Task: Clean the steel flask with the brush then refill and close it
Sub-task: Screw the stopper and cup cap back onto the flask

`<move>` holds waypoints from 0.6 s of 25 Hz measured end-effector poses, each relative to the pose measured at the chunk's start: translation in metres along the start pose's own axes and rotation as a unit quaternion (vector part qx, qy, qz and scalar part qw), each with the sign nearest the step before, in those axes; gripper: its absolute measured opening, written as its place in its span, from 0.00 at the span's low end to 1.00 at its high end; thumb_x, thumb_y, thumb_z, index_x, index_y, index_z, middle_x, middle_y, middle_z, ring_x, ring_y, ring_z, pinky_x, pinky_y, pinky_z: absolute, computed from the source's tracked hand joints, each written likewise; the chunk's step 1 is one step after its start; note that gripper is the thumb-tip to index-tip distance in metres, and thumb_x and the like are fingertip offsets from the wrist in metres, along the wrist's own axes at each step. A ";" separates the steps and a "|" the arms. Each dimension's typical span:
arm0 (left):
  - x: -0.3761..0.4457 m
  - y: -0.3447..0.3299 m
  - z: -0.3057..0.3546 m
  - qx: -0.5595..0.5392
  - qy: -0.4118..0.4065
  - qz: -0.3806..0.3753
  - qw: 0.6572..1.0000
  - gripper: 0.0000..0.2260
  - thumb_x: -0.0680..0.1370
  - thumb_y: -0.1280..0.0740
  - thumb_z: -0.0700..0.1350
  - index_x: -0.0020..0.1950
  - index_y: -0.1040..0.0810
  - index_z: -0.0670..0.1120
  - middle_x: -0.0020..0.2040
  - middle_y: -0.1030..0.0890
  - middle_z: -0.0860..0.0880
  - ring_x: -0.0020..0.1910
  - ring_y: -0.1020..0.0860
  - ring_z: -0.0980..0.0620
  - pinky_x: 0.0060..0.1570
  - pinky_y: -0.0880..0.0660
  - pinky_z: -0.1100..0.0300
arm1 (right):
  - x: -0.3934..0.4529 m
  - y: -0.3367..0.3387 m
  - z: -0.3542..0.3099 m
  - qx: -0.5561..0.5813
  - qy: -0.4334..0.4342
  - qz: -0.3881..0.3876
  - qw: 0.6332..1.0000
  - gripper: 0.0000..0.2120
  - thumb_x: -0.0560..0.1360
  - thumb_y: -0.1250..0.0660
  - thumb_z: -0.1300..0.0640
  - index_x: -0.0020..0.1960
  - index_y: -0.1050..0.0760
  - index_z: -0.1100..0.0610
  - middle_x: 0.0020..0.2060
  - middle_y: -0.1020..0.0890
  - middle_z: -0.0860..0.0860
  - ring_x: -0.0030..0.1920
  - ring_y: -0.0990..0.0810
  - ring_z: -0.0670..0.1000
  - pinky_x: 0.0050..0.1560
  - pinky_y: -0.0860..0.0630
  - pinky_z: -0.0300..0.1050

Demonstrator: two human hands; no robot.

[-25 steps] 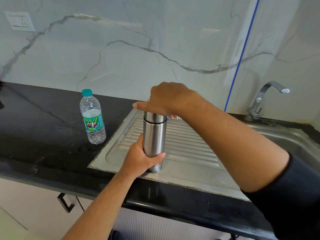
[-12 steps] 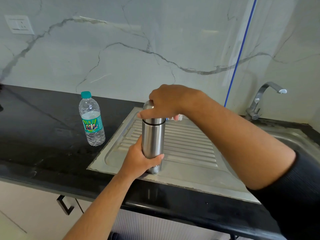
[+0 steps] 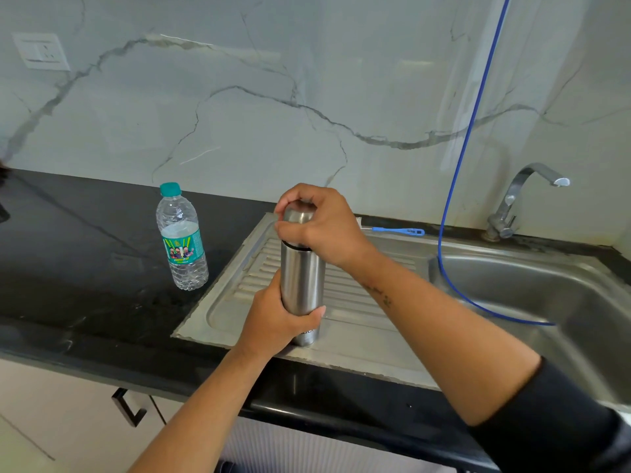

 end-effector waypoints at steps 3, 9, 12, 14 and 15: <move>-0.002 -0.002 0.000 0.003 0.007 0.007 1.000 0.30 0.67 0.18 0.53 0.65 0.27 0.53 0.49 0.18 0.56 0.47 0.18 0.57 0.40 0.20 0.66 | -0.006 -0.005 -0.003 -0.034 -0.019 0.078 0.996 0.10 0.66 0.23 0.63 0.43 0.18 0.52 0.34 0.18 0.45 0.32 0.23 0.39 0.34 0.28 0.29; -0.003 -0.002 -0.001 0.010 0.018 0.014 1.000 0.31 0.66 0.18 0.54 0.65 0.25 0.51 0.50 0.17 0.54 0.46 0.16 0.52 0.34 0.21 0.69 | -0.012 -0.010 -0.006 -0.061 -0.041 0.163 0.984 0.07 0.67 0.24 0.58 0.43 0.19 0.51 0.35 0.19 0.42 0.37 0.20 0.43 0.35 0.24 0.33; -0.003 -0.001 0.003 0.017 0.013 0.010 1.000 0.31 0.66 0.18 0.54 0.65 0.26 0.52 0.51 0.18 0.54 0.46 0.17 0.52 0.33 0.22 0.70 | -0.012 -0.009 -0.009 -0.081 -0.021 0.145 0.986 0.08 0.69 0.24 0.57 0.46 0.20 0.51 0.37 0.19 0.42 0.39 0.21 0.42 0.38 0.25 0.34; -0.005 0.001 0.008 0.020 0.028 -0.017 0.999 0.32 0.66 0.18 0.57 0.65 0.29 0.56 0.52 0.19 0.54 0.47 0.17 0.53 0.32 0.22 0.70 | -0.014 -0.003 -0.009 -0.070 -0.019 0.093 0.993 0.16 0.70 0.21 0.53 0.53 0.23 0.51 0.44 0.20 0.42 0.46 0.20 0.41 0.42 0.25 0.31; -0.005 0.004 0.011 0.026 0.031 -0.036 0.999 0.33 0.66 0.18 0.58 0.65 0.31 0.58 0.53 0.19 0.55 0.48 0.18 0.54 0.32 0.23 0.71 | -0.016 0.002 -0.007 -0.044 -0.036 0.065 0.996 0.21 0.70 0.20 0.50 0.58 0.26 0.50 0.48 0.20 0.42 0.50 0.20 0.41 0.46 0.24 0.31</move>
Point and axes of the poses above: each hand's wrist, its own x-axis towards the middle knuckle, its own y-axis out of the back of the hand, z = x × y, the point moved 5 cm from there along x, towards the middle knuckle
